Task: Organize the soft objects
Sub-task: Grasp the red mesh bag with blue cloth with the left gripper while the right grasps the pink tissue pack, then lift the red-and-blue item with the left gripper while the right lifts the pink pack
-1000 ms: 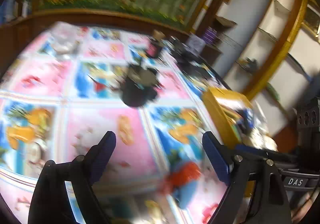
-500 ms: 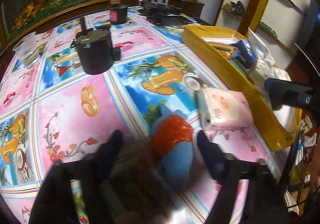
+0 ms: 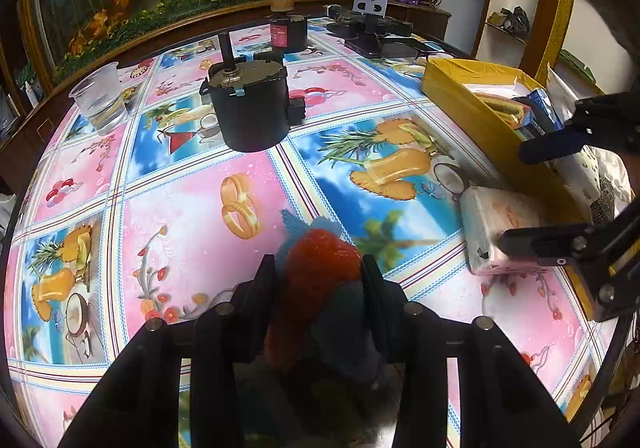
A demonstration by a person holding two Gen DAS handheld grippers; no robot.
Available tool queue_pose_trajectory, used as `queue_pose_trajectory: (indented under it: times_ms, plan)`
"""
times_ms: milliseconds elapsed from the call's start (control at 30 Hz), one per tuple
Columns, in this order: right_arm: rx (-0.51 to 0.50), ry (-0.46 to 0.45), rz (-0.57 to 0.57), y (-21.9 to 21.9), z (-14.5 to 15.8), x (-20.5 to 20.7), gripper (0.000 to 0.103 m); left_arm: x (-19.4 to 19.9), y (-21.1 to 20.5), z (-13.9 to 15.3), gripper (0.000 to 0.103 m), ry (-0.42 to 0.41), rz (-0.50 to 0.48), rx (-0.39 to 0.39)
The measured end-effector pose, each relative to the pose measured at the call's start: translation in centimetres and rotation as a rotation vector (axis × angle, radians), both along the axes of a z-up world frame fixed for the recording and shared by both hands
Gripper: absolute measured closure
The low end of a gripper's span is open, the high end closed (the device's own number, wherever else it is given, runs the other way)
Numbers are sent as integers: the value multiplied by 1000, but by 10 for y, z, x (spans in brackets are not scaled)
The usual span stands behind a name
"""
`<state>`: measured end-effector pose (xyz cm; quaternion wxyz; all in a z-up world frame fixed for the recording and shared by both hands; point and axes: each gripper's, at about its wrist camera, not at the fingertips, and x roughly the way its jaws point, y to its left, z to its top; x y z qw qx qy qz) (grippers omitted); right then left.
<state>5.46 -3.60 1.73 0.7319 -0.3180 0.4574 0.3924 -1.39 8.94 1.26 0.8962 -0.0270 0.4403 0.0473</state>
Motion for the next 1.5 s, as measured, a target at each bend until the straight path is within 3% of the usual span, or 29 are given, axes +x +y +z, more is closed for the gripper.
queue_pose_trajectory:
  times_ms: [67, 233, 467, 567, 700, 900, 1133, 1500]
  plan:
    - [-23, 72, 40, 1, -6, 6, 26, 0, 0, 0, 63, 0, 0, 4]
    - [-12, 107, 56, 0, -10, 2, 25, 0, -1, 0, 63, 0, -1, 9]
    - [-45, 74, 78, 4, -20, -19, 24, 0, -1, 0, 63, -1, -1, 10]
    - [-18, 63, 42, 0, -16, -19, 41, 0, -1, 0, 63, -2, 3, 14]
    - [99, 24, -91, -12, -1, -21, 43, -2, -1, 4, 63, -23, 3, 10]
    - [370, 56, -298, -41, 15, -29, 43, -5, -4, 10, 63, -64, 3, 20]
    - [554, 80, -401, -61, 18, -44, 43, -13, -5, 26, 63, -161, 4, 13]
    - [652, 92, -462, -92, 27, -43, 43, -19, -23, 39, 63, -261, -5, 83]
